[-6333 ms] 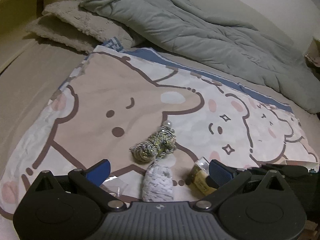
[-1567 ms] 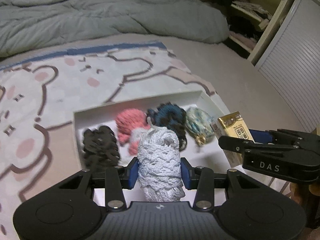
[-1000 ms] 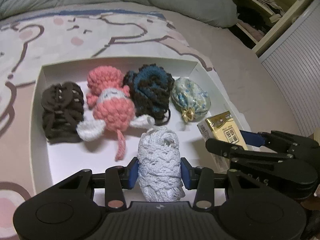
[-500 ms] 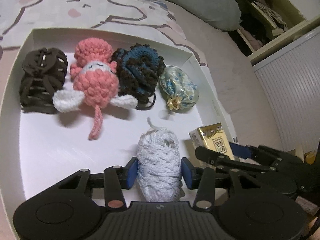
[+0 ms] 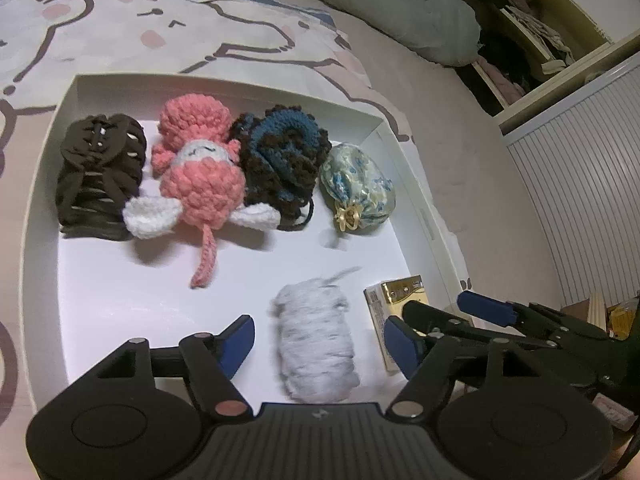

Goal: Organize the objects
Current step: 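Lower the scrunchie and tissue pack into the box and open both grippers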

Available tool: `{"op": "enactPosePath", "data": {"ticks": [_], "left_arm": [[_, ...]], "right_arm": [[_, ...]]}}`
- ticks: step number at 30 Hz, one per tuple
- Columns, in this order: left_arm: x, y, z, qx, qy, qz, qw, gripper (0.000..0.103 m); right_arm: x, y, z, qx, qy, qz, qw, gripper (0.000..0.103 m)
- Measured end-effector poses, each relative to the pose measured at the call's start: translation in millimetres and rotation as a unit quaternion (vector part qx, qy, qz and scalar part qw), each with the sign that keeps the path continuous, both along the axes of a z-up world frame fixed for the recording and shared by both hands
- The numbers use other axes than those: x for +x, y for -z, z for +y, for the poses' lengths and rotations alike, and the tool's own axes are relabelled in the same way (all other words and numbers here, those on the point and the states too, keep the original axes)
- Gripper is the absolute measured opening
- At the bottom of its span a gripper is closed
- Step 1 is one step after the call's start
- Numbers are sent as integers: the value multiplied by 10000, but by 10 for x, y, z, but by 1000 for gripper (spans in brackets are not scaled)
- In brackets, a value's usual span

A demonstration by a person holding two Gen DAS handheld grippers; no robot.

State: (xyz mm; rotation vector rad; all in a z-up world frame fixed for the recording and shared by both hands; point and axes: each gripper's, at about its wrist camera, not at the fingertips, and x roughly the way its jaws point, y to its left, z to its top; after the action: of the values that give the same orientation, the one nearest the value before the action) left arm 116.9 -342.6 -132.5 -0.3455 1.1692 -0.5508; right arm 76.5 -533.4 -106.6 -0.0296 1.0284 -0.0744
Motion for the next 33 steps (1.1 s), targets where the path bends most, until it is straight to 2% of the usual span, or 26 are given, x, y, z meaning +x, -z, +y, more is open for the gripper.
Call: {"op": "enactPosePath", "data": {"ticks": [10,14,21,28,33], "left_arm": [[-44,-310,187,425,-31,-599,9973,87],[-69,-446,263,736,-43,-925,9930,95],[-99,-587,412,1203,-47,-1376,9832,103],[-127,-671,553,1445,-75,-1550,9773,103],[-162,-739,633,1593,-34,-1682,9728,103]], "right_arm": [[-175,-261,-42,344,434,-409,9976,67],[-236,-356,-21,402,476,-541,9966,67],[-356,-515,13,496,624,-785,9937,72],[-445,-678,74,610,641,-1006,9910,80],[-494,-749,170,596,627,-1128,9898,93]]}}
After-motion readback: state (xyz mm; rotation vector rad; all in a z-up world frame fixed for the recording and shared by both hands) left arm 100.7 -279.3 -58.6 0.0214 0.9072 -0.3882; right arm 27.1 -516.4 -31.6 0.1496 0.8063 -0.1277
